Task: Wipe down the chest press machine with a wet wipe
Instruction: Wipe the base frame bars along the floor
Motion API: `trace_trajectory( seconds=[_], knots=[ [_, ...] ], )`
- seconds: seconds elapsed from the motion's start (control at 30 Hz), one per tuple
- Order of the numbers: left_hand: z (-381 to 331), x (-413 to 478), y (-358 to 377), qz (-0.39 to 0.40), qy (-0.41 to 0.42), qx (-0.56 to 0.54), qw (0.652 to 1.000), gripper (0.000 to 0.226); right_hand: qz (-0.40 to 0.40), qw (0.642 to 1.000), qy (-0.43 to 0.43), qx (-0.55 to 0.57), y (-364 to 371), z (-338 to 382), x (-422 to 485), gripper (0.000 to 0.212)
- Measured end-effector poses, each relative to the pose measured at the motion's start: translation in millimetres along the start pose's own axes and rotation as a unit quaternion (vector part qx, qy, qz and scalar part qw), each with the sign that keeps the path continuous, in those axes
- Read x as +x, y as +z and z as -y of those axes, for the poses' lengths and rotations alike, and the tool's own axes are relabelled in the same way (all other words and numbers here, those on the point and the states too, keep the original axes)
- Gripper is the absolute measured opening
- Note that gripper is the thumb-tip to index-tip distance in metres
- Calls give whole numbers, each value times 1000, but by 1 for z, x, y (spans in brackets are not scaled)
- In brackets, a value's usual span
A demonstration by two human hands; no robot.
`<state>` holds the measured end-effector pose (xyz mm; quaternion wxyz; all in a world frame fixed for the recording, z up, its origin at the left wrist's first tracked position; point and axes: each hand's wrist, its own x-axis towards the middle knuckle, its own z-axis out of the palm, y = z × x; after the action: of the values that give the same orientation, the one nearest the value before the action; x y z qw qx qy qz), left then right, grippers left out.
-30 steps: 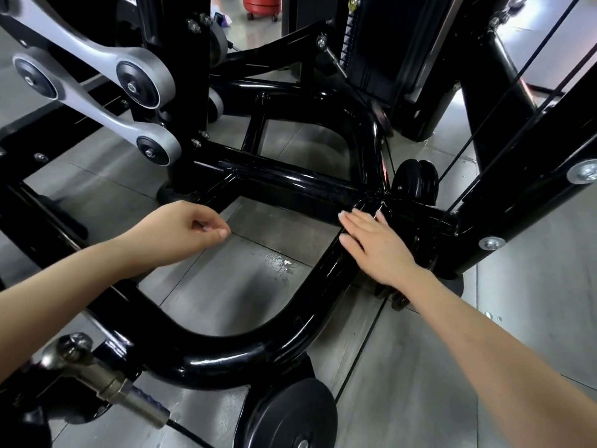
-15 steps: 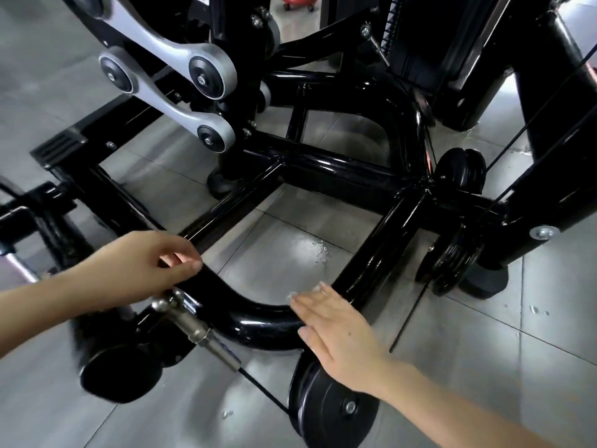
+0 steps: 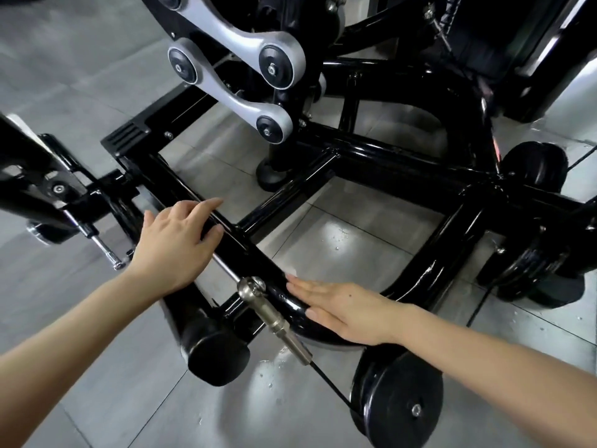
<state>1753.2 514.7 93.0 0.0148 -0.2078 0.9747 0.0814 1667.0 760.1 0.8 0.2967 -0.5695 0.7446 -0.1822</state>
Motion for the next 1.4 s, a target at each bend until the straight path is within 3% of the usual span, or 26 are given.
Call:
trace_trajectory(
  seconds=[0.13,0.27,0.33,0.47,0.67,0.9,1.1,1.23,1.3,1.4],
  knots=[
    [20,16,8,0,-11,0,1000,47,2,998,-45,-45,5,-6,-15,63],
    [24,26,14,15,-66,-88,994,47,-25,995,-96,-4,1,-5,22,52],
    [27,31,17,0,-77,-69,995,47,-39,993,-113,5,-4,-3,59,48],
    [33,46,23,2,-41,7,999,49,-48,996,-75,-21,-22,-11,128,48],
    [37,50,30,32,-5,26,999,52,-117,979,-55,-159,-27,-31,167,59],
    [36,47,30,35,1,-6,999,49,-200,935,84,-279,-71,-101,162,57],
    [37,47,30,49,2,-21,999,49,-295,891,252,-234,-97,-144,150,50],
    [37,48,31,47,12,-25,998,49,-285,915,258,-123,-83,-130,156,52],
    [37,48,30,43,16,-23,999,49,-271,938,201,-82,-68,-108,155,53],
    [36,48,28,29,13,-30,999,47,-189,976,101,-33,-40,-65,153,65]
  ],
)
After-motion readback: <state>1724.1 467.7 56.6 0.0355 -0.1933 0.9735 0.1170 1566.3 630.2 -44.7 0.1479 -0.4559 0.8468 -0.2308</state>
